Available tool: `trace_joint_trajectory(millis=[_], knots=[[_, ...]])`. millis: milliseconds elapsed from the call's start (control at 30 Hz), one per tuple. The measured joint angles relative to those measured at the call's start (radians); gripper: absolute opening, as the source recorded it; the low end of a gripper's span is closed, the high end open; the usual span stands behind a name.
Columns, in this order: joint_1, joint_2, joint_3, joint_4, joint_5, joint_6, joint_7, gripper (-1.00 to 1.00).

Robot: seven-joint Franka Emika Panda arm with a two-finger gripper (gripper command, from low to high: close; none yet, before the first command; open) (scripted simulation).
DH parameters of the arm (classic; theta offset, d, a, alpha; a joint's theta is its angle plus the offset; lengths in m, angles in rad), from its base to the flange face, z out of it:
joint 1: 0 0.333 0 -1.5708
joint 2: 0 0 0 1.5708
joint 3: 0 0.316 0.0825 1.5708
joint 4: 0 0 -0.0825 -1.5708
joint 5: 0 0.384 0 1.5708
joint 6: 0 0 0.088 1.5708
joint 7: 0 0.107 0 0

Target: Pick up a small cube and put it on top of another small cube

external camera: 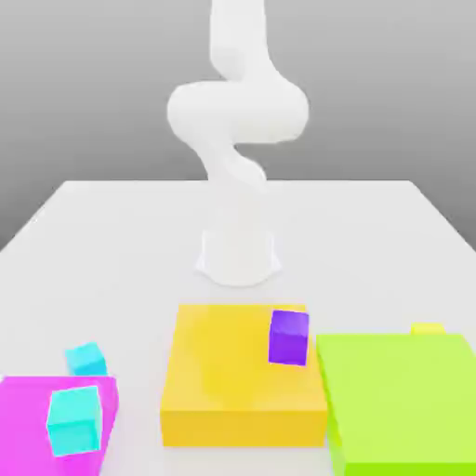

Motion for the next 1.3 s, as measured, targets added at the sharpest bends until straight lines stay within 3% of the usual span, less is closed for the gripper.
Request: trace_joint_trajectory(millis=[400, 533, 633, 733, 933, 967, 1167, 1300], knots=[[0.122, 0.427, 0.299, -0.183, 0.078, 0.241, 0.351, 0.00], [0.158, 0.576, 0.402, -0.244, 0.026, 0.323, 0.522, 0.00], [0.211, 0.695, 0.450, -0.290, -0.066, 0.384, 0.688, 0.00], [0.295, 0.818, 0.437, -0.331, -0.197, 0.439, 0.880, 0.00], [0.486, 1.040, 0.214, -0.296, -0.452, 0.588, 1.101, 0.00], [0.512, 1.065, 0.183, -0.289, -0.475, 0.607, 1.120, -1.00], [0.525, 1.077, 0.168, -0.286, -0.488, 0.619, 1.130, -1.00], [0.448, 0.981, 0.268, -0.312, -0.380, 0.548, 1.047, -1.00]])
